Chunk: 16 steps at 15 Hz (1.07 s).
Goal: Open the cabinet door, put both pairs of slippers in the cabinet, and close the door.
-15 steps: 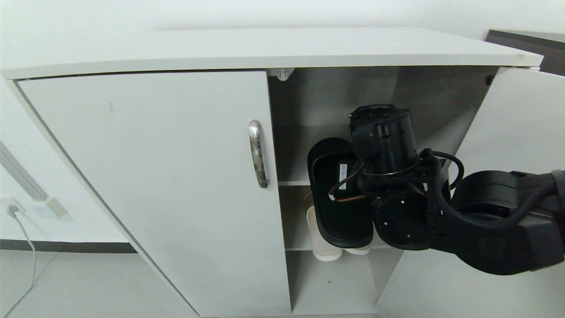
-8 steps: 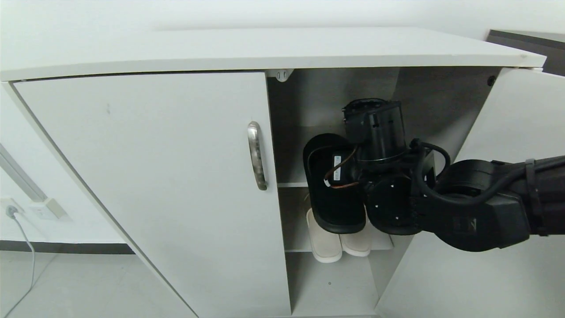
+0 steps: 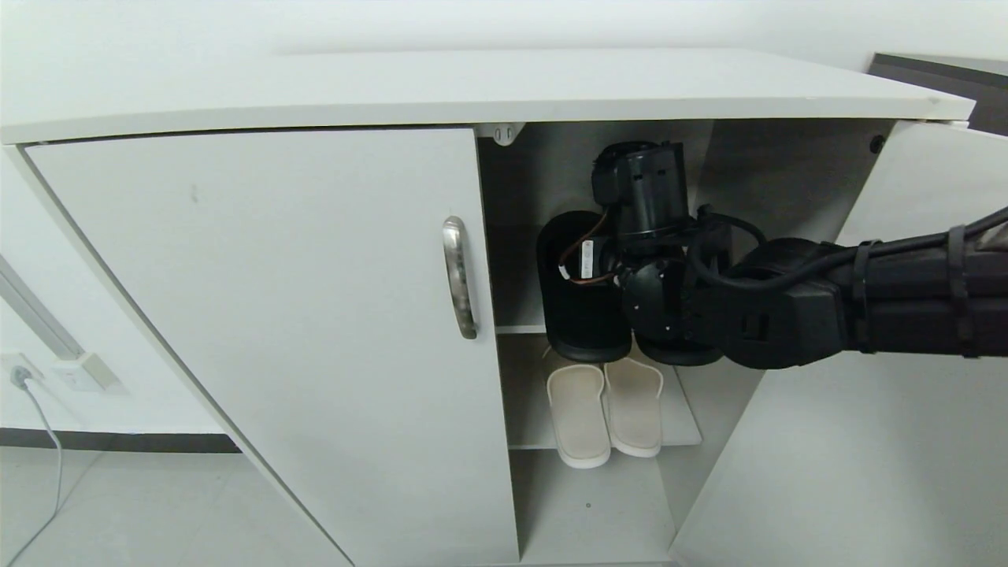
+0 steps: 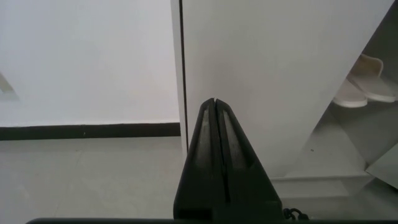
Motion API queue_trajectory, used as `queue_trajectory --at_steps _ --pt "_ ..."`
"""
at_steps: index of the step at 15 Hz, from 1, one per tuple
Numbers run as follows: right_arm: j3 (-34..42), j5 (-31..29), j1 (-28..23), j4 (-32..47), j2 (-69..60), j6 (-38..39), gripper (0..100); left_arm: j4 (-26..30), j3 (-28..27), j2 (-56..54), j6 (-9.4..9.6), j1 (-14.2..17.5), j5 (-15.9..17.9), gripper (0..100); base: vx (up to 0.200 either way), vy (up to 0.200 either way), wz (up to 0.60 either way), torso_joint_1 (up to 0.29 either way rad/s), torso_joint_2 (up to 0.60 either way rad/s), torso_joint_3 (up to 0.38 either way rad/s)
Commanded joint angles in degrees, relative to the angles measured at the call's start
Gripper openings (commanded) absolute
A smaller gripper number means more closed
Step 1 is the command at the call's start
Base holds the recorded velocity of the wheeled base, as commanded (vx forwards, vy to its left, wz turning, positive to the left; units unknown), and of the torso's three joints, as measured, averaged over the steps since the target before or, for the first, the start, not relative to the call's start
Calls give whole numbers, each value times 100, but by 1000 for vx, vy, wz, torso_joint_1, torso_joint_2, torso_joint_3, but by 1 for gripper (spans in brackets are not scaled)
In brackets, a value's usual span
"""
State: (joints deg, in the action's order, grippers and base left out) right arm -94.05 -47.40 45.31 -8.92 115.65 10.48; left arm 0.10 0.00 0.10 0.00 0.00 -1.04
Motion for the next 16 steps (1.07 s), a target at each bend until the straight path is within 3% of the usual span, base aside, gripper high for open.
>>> queue_trajectory --at_steps 1,16 --pt "-404 20 -102 145 247 -2 0 -1 0 8 0 0 -2 0 0 0 0 0 0 0" --pt "-465 266 -365 136 441 50 0 -1 0 8 0 0 -11 0 0 0 0 0 0 0"
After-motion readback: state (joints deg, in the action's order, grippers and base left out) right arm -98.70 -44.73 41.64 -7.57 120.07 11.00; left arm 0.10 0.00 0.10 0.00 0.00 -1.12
